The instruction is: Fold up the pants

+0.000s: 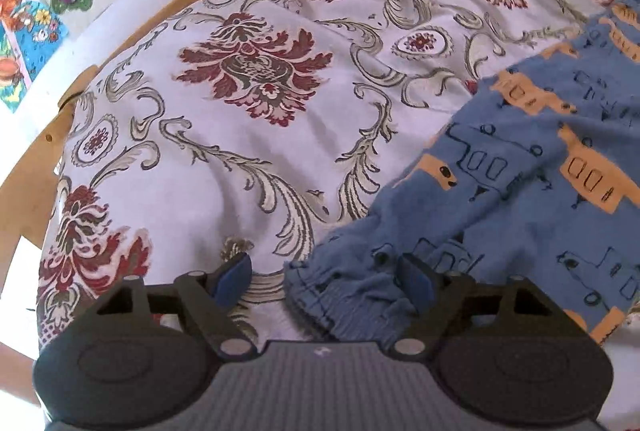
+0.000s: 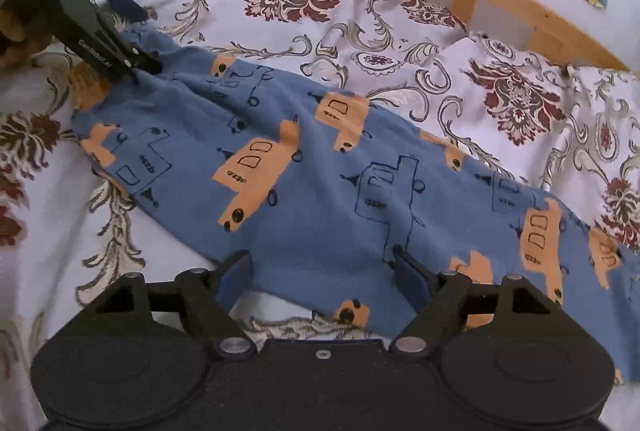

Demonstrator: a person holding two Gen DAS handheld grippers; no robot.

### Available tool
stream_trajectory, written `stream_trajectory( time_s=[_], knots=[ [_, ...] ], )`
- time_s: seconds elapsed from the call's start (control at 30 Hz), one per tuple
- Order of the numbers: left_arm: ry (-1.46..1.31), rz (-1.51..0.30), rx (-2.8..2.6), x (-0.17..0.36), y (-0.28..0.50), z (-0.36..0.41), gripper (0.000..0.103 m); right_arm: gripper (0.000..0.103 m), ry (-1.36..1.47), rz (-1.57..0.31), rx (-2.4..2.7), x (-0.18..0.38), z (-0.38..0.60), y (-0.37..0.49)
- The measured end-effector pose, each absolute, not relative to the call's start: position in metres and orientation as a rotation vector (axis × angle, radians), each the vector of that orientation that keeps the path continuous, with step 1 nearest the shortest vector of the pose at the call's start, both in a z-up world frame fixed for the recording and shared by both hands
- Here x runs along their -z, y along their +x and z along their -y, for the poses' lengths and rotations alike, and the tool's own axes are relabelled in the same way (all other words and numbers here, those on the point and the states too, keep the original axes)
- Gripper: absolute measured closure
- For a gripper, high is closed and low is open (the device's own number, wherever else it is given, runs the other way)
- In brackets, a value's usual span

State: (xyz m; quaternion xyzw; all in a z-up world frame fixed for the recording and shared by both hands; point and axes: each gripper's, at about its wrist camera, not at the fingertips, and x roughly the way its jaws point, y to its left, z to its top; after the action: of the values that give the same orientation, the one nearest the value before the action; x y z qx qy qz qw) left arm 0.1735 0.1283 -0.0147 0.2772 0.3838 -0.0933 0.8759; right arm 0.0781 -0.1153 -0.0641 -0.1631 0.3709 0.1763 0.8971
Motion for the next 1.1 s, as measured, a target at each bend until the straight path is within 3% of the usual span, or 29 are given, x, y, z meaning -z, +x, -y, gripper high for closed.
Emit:
stream_trajectory(
  time_s=[0.1, 0.17, 0.33, 0.73, 1.1],
  knots=[
    [0.537, -0.799, 0.168, -0.002, 0.167, -0.127, 0.015, 0.021, -0.279, -0.784, -0.373, 0.053, 0.13, 0.066],
    [0.507, -0.767, 0.167, -0.014, 0.161, -0.121, 0.005, 0.015, -0.231, -0.778, -0.336, 0.038, 0.148, 0.061],
    [0.417, -0.779, 0.307, -0.031, 0.148, -0.075, 0.0, 0.001, 0.008, -0.767, -0.147, 0.005, 0.23, 0.055],
    [0.22, -0.931, 0.649, -0.014, 0.2, 0.133, 0.0, 0.001, 0.595, -0.658, 0.206, 0.008, 0.425, 0.025],
    [0.156, -0.982, 1.024, -0.002, 0.282, 0.309, 0.0, 0.005, 0.635, -0.607, 0.112, 0.02, 0.448, 0.037]
  ],
)
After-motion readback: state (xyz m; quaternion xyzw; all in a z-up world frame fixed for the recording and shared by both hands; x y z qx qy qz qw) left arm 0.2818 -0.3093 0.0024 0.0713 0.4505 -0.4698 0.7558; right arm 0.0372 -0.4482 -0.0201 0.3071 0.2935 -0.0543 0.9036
